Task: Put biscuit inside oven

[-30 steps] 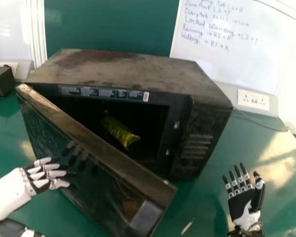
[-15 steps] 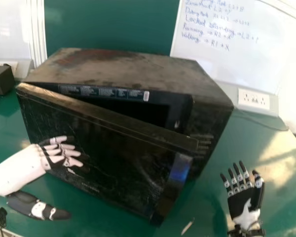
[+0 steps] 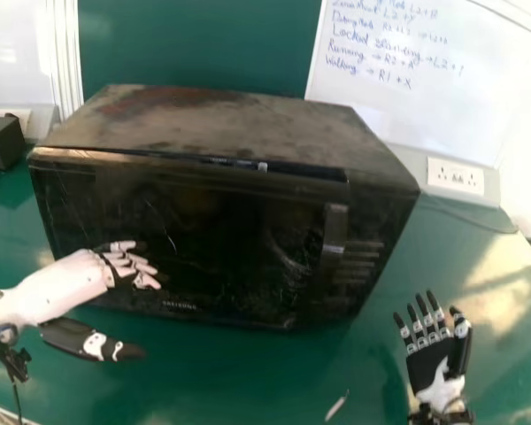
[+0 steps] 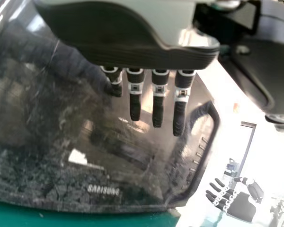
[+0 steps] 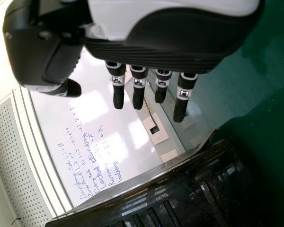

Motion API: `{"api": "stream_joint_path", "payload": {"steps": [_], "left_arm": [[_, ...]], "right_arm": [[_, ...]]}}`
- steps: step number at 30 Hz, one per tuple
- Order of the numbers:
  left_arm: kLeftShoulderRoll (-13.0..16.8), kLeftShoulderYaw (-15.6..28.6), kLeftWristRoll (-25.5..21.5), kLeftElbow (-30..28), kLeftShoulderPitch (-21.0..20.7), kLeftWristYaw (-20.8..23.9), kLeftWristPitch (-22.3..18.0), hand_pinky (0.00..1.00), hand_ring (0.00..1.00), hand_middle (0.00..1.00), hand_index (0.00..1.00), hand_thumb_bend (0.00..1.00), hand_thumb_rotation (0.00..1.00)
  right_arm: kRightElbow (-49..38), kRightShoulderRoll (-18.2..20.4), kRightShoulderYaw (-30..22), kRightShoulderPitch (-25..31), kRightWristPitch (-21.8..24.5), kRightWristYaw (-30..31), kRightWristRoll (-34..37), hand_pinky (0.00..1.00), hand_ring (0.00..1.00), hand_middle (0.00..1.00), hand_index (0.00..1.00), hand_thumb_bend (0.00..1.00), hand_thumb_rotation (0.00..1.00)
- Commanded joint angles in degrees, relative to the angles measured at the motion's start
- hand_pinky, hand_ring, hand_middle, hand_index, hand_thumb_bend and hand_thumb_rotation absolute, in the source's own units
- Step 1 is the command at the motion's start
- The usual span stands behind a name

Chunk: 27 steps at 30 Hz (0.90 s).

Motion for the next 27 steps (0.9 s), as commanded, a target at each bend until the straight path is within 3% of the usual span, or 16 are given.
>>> {"api": "stream_joint_path", "payload": {"steps": [1,10,27], "left_arm": [[0.1,-1.7,0.5,2.4,-2.0,0.3,-1.0,0.97,0.86,0.85,0.74,0.76,0.81],[-0.5,-4.7,1.4,7.2,-5.2,1.1,-2.6,0.93,0.85,0.83,0.72,0.75,0.80],[-0.3,-2.7,-1.3,6.3,0.0,3.2,-3.8,0.92,0.86,0.85,0.74,0.76,0.79]], "right_arm": [[-0.6,0.5,-0.4,0.1,0.4,0.2,0.2,0.85,0.96,0.97,0.94,0.42,0.99],[-0.8,0.8,-0.6,0.1,0.7,0.0,0.2,0.88,0.97,0.98,0.95,0.40,0.98],[0.1,0.6,-0.3,-0.1,1.4,0.7,-0.3,0.87,0.96,0.97,0.95,0.40,0.97]]}}
